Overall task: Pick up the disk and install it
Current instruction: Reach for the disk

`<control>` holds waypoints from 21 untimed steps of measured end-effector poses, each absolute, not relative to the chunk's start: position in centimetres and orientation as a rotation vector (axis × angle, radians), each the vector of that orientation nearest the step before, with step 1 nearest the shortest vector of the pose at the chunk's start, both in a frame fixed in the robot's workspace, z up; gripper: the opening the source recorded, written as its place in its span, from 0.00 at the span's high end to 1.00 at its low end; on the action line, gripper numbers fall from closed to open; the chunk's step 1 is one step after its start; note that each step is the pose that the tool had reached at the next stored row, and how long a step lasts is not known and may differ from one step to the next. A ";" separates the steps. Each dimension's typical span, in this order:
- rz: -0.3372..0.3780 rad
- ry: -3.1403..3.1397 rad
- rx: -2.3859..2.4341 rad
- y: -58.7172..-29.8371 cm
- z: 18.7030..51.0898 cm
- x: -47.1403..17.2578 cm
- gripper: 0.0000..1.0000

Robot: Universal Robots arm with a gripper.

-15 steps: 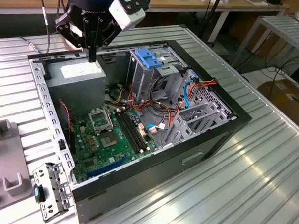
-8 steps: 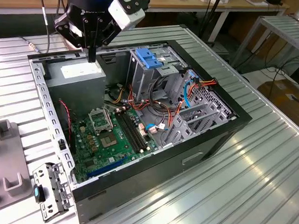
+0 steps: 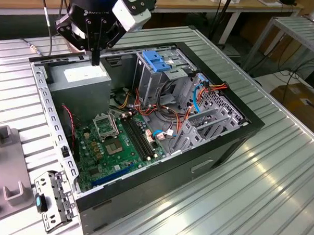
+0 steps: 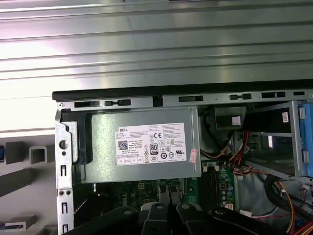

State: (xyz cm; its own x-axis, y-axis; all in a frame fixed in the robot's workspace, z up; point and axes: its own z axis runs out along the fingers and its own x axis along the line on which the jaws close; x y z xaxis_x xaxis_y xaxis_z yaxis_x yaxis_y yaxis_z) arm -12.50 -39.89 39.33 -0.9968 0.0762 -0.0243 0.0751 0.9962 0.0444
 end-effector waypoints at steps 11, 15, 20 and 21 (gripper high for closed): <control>0.067 3.118 0.118 -39.9 39.3 -13.1 0.86; 0.067 3.118 0.118 -39.9 39.3 -13.2 0.86; 0.067 3.119 0.118 -39.9 39.3 -13.3 0.86; 0.067 3.119 0.118 -39.9 39.3 -13.3 0.86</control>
